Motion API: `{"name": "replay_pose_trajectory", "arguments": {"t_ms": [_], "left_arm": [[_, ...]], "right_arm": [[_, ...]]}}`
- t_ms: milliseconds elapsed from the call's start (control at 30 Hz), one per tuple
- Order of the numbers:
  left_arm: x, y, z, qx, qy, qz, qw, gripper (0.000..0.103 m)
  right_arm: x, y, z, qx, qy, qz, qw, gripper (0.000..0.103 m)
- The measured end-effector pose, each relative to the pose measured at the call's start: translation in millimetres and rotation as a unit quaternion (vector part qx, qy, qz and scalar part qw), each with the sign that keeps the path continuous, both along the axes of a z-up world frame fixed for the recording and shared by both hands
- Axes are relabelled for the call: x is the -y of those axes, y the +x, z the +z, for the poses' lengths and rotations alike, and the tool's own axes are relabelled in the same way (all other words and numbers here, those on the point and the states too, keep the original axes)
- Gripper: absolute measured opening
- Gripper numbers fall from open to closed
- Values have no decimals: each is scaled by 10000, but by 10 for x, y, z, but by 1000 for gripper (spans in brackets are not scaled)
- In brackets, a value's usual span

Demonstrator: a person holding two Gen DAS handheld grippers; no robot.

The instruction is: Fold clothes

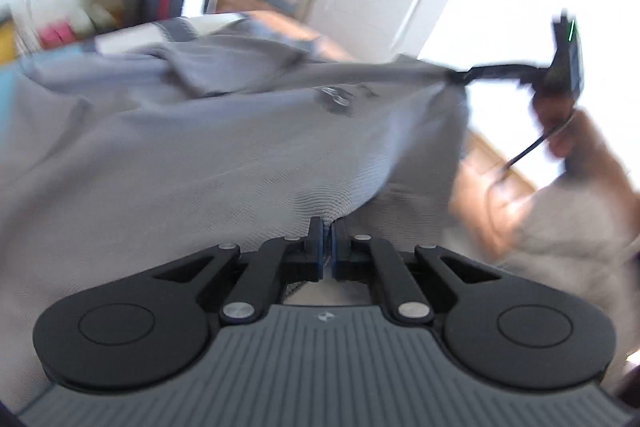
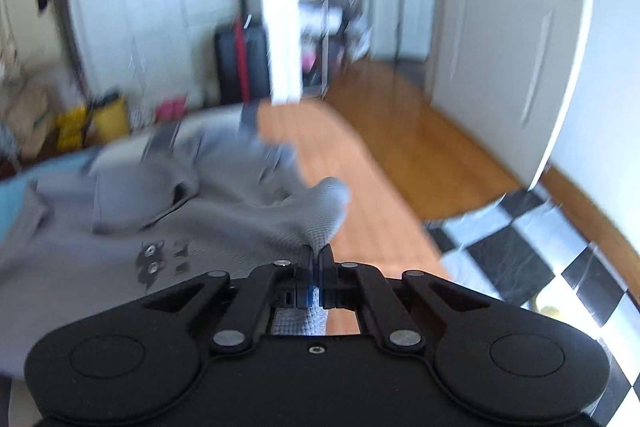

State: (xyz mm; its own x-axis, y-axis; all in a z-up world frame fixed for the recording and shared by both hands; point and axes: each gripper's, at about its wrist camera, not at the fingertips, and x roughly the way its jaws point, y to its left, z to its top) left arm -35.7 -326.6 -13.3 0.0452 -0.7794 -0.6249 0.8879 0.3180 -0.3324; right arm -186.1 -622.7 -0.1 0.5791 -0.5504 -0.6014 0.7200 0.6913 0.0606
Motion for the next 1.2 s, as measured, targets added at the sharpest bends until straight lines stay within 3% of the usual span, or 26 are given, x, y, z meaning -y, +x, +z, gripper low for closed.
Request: {"name": "replay_pose_trajectory", "arguments": {"t_ms": [67, 133, 200, 300, 333, 400, 467, 533, 633, 700, 767, 833, 867, 1000, 1033, 1067, 1100, 1200], "left_arm": [[90, -186, -25, 135, 168, -365, 9991, 3], [213, -281, -213, -98, 482, -642, 9967, 3], [334, -307, -462, -378, 876, -743, 9927, 4], [453, -264, -753, -418, 1726, -765, 9811, 4], [433, -213, -760, -432, 1762, -678, 9811, 5], [327, -60, -653, -520, 1468, -385, 9870, 9], [204, 79, -520, -440, 1219, -55, 9915, 18], [102, 127, -418, -77, 1200, 238, 9925, 31], [-10, 143, -364, 48, 1218, 256, 9922, 42], [-83, 120, -383, -17, 1244, 181, 9921, 47], [-24, 52, -429, 38, 1470, -19, 9891, 53], [73, -122, -507, 153, 1766, -458, 9831, 55], [123, -229, -537, 253, 1875, -716, 9793, 55], [283, -528, -706, 1173, 2472, -1044, 9562, 59], [301, -542, -760, 1494, 2702, -908, 9468, 59], [310, -499, -789, 1596, 2806, -741, 9436, 70], [317, -433, -806, 1597, 2848, -573, 9435, 78], [309, -155, -785, 1296, 2723, 34, 9535, 78]], "right_arm": [[134, -150, 10, 127, 246, -381, 9989, 0], [308, -179, -98, 75, 646, -645, 9958, 0], [432, -68, -268, -297, 853, -763, 9930, 0], [576, 108, -518, -825, 1064, -922, 9866, 0], [622, 124, -578, -924, 1158, -998, 9839, 1], [638, -23, -603, -876, 1289, -1232, 9801, 5], [632, -234, -582, -630, 1391, -1476, 9772, 13], [670, -441, -551, -101, 1630, -1515, 9749, 26], [672, -590, -478, 541, 2163, -1060, 9690, 32], [628, -559, -412, 615, 2565, -377, 9638, 32], [484, -457, -316, 358, 2779, 461, 9588, 40], [287, -329, -227, -168, 2810, 1279, 9510, 64], [197, -290, -203, -459, 2725, 1555, 9484, 65], [94, -332, -331, -1186, 2752, 1872, 9355, 65], [151, -387, -417, -1102, 2965, 1878, 9299, 65], [217, -446, -512, -957, 3188, 1868, 9243, 65], [283, -504, -606, -811, 3408, 1857, 9180, 65], [423, -580, -972, -465, 4029, 1666, 8987, 65]]}}
